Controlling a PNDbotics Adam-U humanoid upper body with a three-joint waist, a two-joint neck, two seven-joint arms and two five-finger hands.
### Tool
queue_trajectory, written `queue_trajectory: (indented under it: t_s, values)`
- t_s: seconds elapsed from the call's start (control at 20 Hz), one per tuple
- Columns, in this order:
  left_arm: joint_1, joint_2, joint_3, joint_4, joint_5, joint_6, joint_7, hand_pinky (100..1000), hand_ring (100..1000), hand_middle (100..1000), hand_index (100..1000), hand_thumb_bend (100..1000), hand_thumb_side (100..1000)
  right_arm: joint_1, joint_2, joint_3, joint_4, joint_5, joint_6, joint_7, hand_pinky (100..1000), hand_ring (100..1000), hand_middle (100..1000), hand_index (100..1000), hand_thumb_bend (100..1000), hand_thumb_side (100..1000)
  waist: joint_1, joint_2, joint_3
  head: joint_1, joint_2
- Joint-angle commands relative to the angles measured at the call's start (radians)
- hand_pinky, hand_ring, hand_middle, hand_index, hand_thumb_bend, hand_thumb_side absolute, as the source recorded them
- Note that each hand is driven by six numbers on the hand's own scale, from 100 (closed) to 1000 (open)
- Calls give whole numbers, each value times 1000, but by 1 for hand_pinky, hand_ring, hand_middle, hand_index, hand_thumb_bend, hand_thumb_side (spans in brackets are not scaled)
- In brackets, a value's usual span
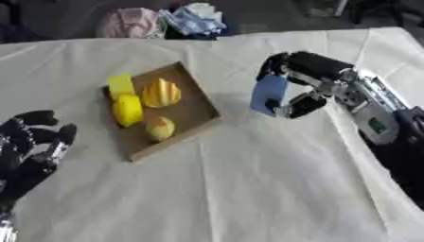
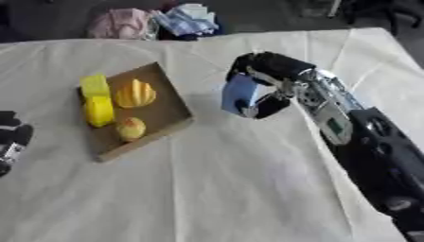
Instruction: Pick up objects on the table and place them in the box.
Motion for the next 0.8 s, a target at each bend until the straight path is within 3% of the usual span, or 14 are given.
queue_trajectory:
  t_s: [0.05, 0.55, 0.8]
  values:
    - [-9, 6, -2, -14, 0, -4, -3, 689, 581, 613, 731, 511, 412, -57, 9, 18, -10, -27, -13, 26, 708, 626, 522, 789, 135, 186, 6, -24, 4, -7, -5]
    - [-12, -1, 4, -18, 7, -5, 9, 687, 574, 609, 728, 507, 405, -203, 138, 62, 177, -32, -56, 72, 709, 646, 544, 806, 110, 206, 8, -23, 25, -24, -6]
    - [-14, -4, 8, -21, 10, -6, 24, 686, 573, 609, 727, 507, 403, -253, 212, 60, 306, 20, -77, 79, 714, 671, 605, 858, 130, 237, 9, -22, 37, -37, -6]
